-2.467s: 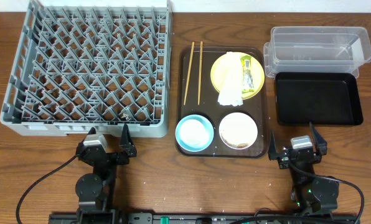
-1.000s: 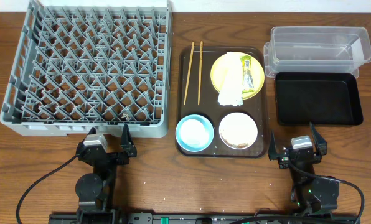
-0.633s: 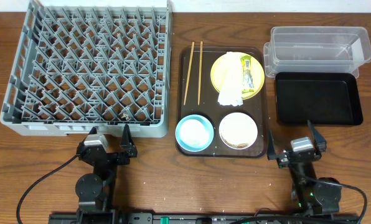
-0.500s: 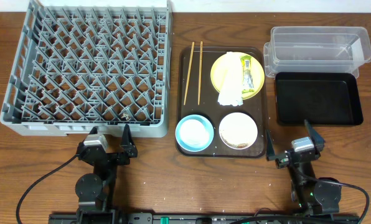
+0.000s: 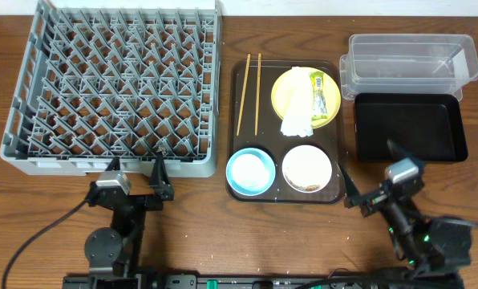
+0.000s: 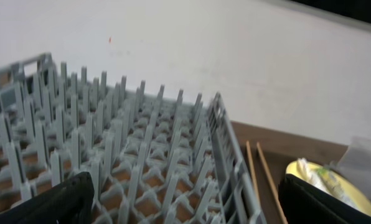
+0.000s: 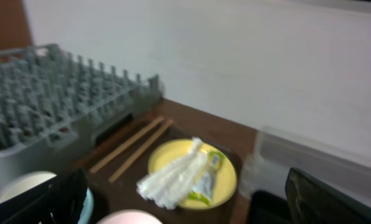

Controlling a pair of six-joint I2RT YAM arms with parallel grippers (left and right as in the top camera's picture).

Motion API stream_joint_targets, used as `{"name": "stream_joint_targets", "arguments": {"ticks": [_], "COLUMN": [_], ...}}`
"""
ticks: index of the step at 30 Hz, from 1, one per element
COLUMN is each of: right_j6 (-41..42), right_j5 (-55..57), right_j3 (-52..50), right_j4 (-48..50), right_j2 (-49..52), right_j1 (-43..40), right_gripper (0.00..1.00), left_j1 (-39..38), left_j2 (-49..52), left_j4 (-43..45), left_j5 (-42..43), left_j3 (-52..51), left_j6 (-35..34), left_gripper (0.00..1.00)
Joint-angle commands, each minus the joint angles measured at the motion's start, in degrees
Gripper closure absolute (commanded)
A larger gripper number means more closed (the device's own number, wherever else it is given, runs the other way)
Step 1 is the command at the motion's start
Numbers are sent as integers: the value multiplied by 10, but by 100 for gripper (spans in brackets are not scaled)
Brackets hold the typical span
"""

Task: Sort waste into correct bins and load items into the dishwasher
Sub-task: 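Move the right gripper over the yellow plate toward the bag and wrapper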

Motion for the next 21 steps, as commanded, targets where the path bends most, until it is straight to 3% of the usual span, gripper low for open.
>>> {"name": "stream_joint_targets", "arguments": {"ticks": [1,4,10,17,21], "right_j6": [12,12,12,-20,-53], "right_j5": [-68,-83,-102,-102,-91], "right_j3": [102,177,368,620,700], "right_j4": [-42,-89,-234,-440,-443], "right_j2": [92,160,312,512,603], "right_j1": [-1,-1,0,37,46], "right_gripper": [1,1,1,1,1], "left_j1": [2,2,2,2,2], "left_j2": [54,108,257,460,569], "left_j4": [4,-20,-150,-381,-517], "left_j5": [12,38,66,79,87], "left_j3": [70,134,307,572,710], "left_j6": [-6,-5,-5,-5,-5], "left_gripper": [4,4,4,4,4]}}
